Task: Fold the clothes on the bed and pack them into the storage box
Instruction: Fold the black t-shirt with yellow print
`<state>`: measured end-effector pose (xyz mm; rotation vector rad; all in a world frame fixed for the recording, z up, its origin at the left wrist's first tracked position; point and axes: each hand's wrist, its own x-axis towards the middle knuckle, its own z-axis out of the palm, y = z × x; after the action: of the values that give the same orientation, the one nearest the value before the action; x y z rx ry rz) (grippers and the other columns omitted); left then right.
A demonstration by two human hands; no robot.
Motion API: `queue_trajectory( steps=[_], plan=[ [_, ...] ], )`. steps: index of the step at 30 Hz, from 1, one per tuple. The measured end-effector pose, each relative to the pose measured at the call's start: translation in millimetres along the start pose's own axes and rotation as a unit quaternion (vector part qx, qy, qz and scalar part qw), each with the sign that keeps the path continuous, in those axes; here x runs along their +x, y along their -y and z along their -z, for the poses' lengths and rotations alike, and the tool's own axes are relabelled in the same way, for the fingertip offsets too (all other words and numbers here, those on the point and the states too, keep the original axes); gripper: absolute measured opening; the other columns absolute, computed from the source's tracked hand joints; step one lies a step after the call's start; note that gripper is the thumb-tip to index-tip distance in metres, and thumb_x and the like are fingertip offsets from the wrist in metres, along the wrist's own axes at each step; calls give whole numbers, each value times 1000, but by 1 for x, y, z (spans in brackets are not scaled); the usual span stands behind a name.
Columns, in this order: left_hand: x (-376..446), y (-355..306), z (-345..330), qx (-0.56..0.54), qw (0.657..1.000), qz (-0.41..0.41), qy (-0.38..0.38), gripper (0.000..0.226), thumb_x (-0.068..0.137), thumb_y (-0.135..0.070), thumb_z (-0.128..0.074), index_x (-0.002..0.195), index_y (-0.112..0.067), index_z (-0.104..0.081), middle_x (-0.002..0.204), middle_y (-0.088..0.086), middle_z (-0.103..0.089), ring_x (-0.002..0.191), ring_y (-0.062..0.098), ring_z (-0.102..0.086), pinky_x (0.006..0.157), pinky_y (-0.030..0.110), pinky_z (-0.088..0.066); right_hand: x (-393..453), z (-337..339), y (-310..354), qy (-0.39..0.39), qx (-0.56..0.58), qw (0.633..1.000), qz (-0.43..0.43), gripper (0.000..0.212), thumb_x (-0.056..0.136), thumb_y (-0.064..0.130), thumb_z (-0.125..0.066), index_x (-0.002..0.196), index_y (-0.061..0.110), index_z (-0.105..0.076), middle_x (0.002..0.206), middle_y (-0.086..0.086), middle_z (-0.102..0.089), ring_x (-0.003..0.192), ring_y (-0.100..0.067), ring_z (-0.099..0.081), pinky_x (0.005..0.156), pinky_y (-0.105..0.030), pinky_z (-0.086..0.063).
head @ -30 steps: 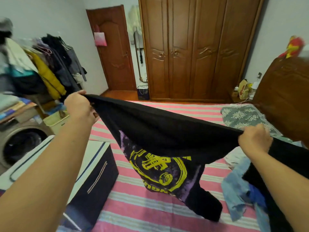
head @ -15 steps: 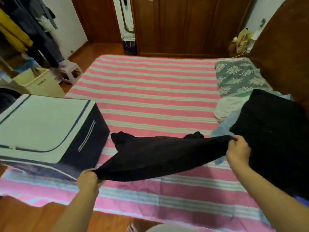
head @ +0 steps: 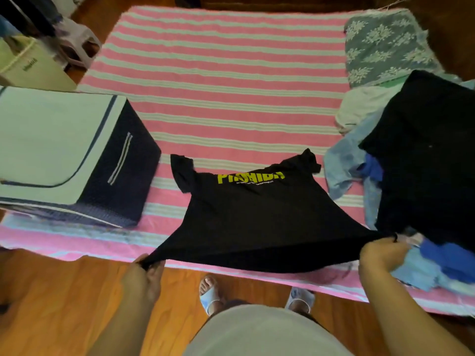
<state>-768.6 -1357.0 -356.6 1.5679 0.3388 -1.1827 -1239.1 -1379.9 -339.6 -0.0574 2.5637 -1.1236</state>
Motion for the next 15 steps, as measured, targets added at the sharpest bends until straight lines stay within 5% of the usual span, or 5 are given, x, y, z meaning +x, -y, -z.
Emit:
queue_trajectory(
  steps=[2,5,10,12,15],
  plan=[
    [1,-1,2,-6,1000,-3,-11,26,106,-1,-34,89,-4,-53,92,15,-60,85,23,-61,87,35,-59,-3,-4,-4,88,-75,987,111,23,105,16,-44,120,0,-51,116,-26,-60,110,-43,-56,83,-44,-40],
    [12,-6,11,-11,1000,8,-21,26,108,-3,-33,91,-5,-52,86,15,-66,97,27,-62,107,38,-46,1,-4,-13,241,-166,919,266,11,99,16,-61,102,6,-56,91,-14,-61,87,-37,-60,66,-35,-38],
    [27,-10,21,-5,999,19,-46,25,109,-6,-33,95,-4,-53,108,19,-61,115,29,-56,112,39,-43,4,6,-38,364,-386,734,423,30,89,-3,-64,116,10,-65,109,-8,-64,98,-26,-63,79,-28,-46],
    [39,-14,28,4,998,19,-61,21,108,-5,-34,100,-5,-54,120,21,-59,114,30,-58,108,41,-47,12,13,-45,310,-417,745,419,33,89,-6,-62,119,6,-63,113,-13,-63,99,-31,-62,82,-35,-49],
    [57,-19,43,44,996,15,-82,23,103,3,-35,108,-4,-57,115,23,-62,111,36,-62,86,42,-57,35,25,-36,164,-340,882,283,27,84,-10,-60,111,-10,-66,108,-31,-61,95,-46,-61,81,-45,-49]
  ],
)
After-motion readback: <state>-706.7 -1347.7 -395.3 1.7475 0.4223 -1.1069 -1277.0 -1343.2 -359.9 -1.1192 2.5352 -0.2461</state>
